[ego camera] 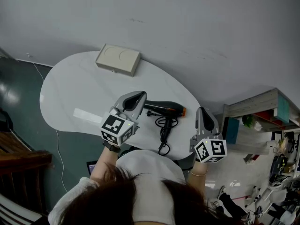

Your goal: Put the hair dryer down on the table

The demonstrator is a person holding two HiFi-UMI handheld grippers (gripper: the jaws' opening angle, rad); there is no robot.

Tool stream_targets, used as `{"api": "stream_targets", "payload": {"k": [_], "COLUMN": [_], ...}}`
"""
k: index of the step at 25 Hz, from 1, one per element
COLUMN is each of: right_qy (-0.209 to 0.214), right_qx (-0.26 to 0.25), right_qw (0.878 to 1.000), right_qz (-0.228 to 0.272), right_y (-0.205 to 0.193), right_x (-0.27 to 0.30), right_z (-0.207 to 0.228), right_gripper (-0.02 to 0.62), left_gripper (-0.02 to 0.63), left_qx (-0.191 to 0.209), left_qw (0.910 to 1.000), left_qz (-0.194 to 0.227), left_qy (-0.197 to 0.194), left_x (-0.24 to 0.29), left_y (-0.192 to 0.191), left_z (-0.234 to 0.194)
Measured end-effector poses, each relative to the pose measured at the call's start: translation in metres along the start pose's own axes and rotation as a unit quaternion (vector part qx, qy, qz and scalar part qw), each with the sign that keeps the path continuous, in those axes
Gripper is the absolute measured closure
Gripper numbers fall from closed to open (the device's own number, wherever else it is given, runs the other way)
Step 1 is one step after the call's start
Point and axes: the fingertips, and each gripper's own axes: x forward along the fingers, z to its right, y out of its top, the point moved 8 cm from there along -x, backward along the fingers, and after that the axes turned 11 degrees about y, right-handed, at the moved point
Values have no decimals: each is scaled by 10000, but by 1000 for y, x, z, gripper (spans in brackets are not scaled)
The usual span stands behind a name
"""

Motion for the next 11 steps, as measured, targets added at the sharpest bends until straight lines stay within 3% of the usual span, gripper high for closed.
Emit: {"api": "stream_targets", "payload": {"k": [11], "right_qy": [-52], "right_qx": [26], "right_qw": [10000], "right_qz": [11], "right_y": [-1], "right_x": [-4], "right_z": [1], "right_gripper": [594], "left_gripper": [548], "left_qx": [17], "left_qw": [10000], "left_qz": [-6], "left_qy": [-9], "left_x": [-2], "left_y": [0], "left_z": [2]}}
